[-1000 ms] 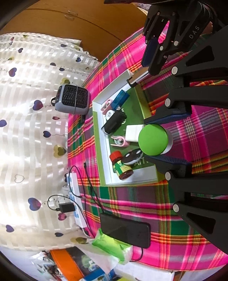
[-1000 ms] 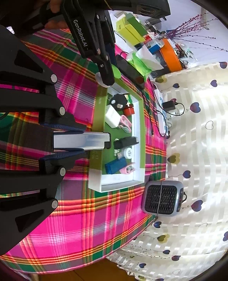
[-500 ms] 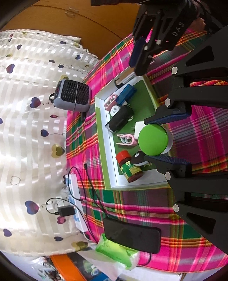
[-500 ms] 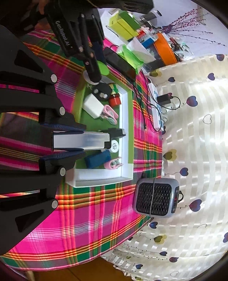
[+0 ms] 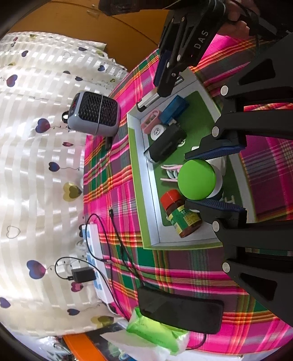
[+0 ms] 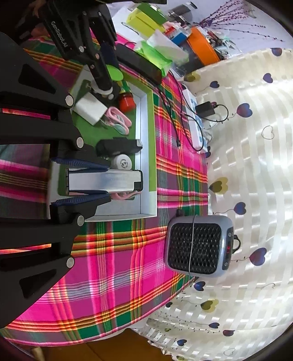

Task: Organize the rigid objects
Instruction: 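Lower the green lid and silver tube into the box with both tools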

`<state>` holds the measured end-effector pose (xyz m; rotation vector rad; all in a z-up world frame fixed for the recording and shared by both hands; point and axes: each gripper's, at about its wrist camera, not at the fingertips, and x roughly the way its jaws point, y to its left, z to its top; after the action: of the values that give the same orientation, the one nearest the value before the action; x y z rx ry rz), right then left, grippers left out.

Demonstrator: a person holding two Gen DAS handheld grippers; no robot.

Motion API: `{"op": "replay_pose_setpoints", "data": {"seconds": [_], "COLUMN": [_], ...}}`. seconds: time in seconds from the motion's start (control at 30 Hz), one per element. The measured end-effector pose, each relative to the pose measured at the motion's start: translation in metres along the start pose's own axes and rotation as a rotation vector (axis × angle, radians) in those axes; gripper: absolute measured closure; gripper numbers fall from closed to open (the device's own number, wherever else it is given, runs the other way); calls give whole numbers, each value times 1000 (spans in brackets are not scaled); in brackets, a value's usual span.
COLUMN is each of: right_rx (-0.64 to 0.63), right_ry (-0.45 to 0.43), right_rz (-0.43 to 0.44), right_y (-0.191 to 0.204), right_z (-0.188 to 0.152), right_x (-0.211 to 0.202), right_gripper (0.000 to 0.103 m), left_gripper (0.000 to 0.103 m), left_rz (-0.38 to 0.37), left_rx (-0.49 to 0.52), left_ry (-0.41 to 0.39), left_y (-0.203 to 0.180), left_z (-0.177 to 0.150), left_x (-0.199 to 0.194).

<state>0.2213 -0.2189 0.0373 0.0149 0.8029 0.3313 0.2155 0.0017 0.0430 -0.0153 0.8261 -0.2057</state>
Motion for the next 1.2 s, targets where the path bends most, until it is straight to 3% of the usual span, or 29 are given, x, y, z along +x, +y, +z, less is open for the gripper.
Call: {"op": "replay_pose_setpoints", "data": {"seconds": [0.5,1.2], "right_rx": [-15,-16], "right_ry": [53,45], "right_rz": [-15,-15], "right_y": [-2,-2], "right_z": [7,6], "right_x": [32,42], "right_gripper": [79,79], "left_gripper": [71,70], "left_rz": [4,14], "left_rx": [-9,-14], "left_ry": [6,47], "left_y": [4,3], "left_z": [4,2], "left_x": [12,29]}}
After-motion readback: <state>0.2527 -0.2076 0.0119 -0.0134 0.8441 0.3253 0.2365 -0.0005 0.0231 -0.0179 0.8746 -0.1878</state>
